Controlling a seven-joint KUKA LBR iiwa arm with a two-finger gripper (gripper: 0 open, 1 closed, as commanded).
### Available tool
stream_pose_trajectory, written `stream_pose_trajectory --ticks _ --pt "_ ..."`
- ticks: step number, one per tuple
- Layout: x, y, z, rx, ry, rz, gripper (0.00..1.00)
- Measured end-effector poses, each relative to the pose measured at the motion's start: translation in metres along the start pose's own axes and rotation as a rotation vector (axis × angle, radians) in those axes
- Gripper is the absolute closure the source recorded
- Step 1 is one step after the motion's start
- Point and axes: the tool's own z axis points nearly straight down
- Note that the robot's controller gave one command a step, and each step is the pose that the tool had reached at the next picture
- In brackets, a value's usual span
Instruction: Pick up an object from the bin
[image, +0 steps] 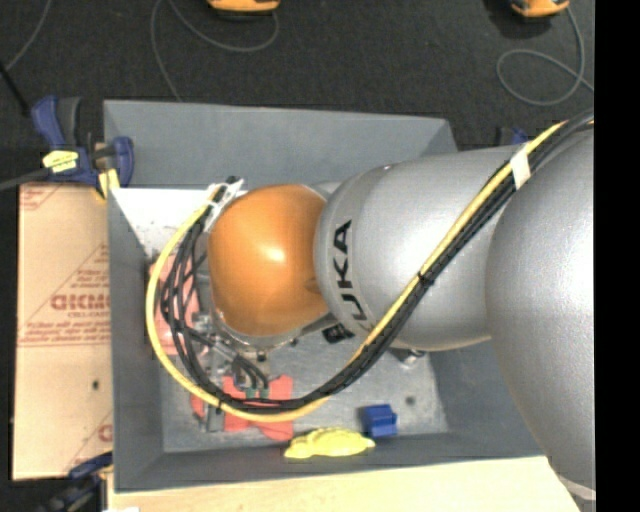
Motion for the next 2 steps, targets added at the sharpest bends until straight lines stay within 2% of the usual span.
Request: stream_pose_trajectory --ticks 1,2 --pt "-0.002 -0.001 -0.005 -0.002 -0.008 0.005 0.0" --pt "-0.01 -0.012 0.016 -0.007 -0.013 0.103 0.0"
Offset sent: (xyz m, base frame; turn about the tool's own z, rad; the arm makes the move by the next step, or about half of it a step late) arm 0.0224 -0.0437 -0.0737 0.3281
